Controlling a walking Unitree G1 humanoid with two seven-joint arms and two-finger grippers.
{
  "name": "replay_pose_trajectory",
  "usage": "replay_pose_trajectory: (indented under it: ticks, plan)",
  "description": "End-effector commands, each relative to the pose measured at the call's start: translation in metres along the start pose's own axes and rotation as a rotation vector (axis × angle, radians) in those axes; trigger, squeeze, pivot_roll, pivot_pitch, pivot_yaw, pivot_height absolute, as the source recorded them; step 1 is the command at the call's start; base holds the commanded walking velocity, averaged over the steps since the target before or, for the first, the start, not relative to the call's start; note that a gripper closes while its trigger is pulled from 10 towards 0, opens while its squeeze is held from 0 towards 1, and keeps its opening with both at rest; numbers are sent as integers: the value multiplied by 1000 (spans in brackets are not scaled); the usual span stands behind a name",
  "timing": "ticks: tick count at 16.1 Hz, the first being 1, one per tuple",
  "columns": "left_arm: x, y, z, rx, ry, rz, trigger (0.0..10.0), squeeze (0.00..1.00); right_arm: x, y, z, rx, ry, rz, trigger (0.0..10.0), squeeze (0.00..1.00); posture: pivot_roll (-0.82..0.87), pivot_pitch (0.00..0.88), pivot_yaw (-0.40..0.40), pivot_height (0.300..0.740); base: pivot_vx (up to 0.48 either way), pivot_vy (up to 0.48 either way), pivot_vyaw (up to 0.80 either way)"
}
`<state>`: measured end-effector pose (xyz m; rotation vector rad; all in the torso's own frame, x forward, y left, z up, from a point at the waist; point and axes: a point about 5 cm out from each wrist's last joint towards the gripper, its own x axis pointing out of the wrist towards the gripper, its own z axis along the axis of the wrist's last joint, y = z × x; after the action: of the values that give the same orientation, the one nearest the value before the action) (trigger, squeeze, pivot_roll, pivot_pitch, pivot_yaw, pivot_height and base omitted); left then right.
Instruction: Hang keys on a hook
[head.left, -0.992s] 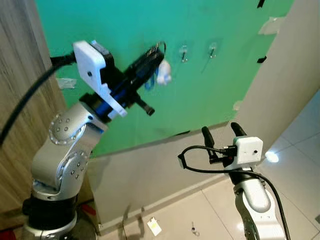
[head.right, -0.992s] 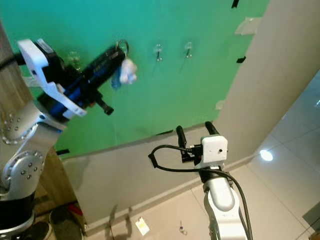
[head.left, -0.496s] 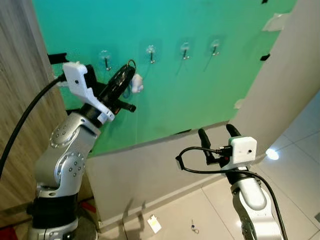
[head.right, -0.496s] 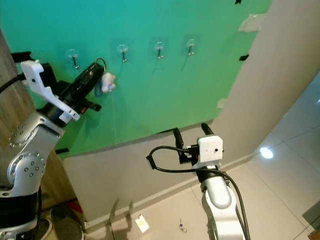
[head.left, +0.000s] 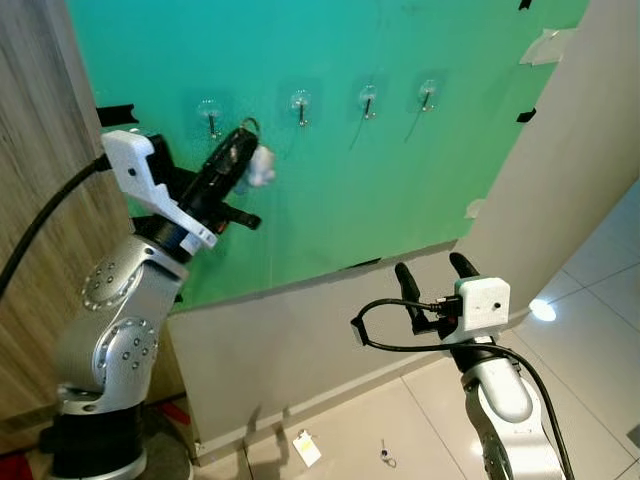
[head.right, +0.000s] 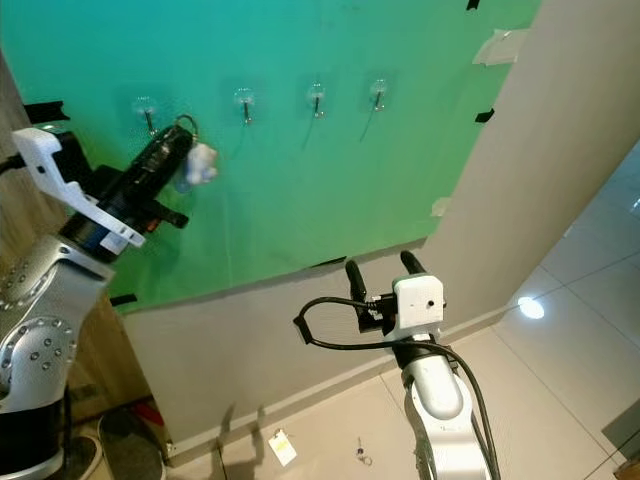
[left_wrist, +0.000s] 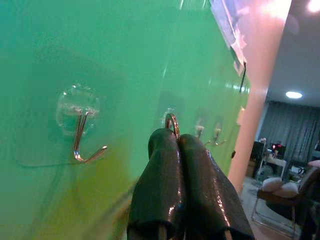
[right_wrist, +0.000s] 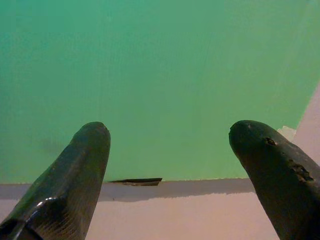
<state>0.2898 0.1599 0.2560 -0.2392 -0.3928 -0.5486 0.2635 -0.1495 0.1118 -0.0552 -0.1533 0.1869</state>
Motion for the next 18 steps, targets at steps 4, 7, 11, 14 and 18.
replay_pose_trajectory:
  ticks: [4, 7, 11, 14, 18]
  plan:
    - [-3, 8, -5, -66, -16, 66, 10000, 0, 3, -2, 1, -6, -12, 8, 10000, 0, 27, 0, -104, 740, 0, 0, 0]
    - [-2, 10, -3, -74, -31, 84, 10000, 0, 2, -3, 1, -8, -11, 4, 10000, 0, 17, 0, -101, 740, 0, 0, 0]
    - [-3, 15, -1, -76, -41, 112, 10000, 0, 1, -3, -1, -8, -6, 2, 10000, 0, 20, 0, -103, 740, 0, 0, 0]
    - [-5, 22, -3, -166, -60, 164, 10000, 0, 1, -3, -1, -7, -5, 8, 10000, 0, 23, 0, -106, 740, 0, 0, 0]
    - [-6, 24, -13, -234, -33, 190, 10000, 0, 1, -3, -1, -6, -1, 9, 10000, 0, 15, 0, -104, 740, 0, 0, 0]
